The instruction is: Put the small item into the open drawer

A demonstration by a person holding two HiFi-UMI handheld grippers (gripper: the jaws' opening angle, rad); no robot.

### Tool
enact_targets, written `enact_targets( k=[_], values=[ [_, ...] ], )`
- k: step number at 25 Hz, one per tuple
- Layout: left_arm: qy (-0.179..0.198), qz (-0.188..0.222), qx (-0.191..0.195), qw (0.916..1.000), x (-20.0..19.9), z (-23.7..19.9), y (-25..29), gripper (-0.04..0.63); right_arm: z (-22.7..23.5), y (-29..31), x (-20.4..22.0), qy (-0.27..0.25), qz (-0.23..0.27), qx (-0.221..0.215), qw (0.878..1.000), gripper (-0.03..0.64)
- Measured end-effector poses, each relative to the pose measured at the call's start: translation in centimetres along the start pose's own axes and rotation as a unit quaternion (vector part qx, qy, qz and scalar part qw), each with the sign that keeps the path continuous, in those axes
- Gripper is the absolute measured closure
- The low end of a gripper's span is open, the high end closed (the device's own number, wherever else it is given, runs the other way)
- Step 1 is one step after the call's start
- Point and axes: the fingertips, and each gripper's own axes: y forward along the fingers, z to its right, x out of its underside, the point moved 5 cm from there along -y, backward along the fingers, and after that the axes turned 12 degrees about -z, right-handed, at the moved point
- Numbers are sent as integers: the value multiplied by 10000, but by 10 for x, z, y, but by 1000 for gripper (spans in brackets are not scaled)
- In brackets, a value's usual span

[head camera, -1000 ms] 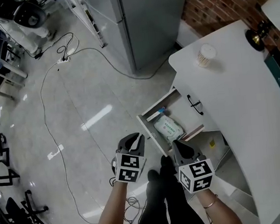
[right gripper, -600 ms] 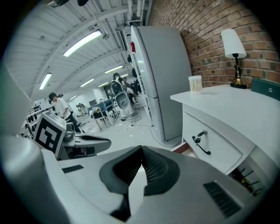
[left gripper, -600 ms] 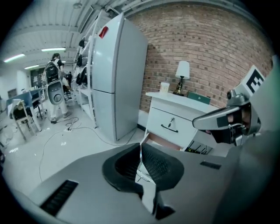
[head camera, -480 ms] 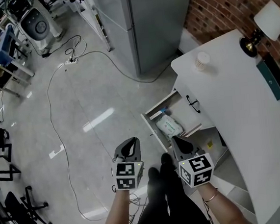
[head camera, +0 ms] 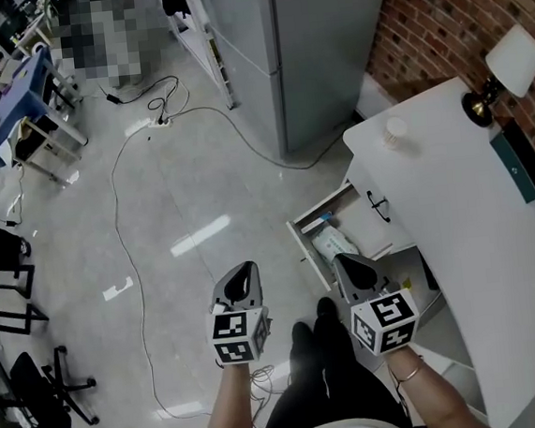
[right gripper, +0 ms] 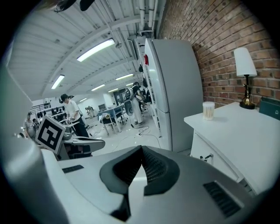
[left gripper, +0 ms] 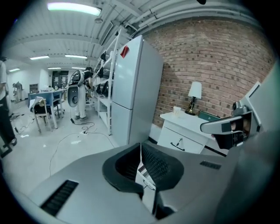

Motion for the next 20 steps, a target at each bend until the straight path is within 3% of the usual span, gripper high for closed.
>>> enact_targets(
  k=[10, 20],
  values=[
    [-348, 439, -361, 9978, 1, -23, -75, 565, -35, -31, -15, -51, 228, -112, 9997, 612],
    [-299, 583, -571, 9962, 8, -37, -115, 565, -62, -45, -23, -204, 295, -188, 9992, 612]
  ],
)
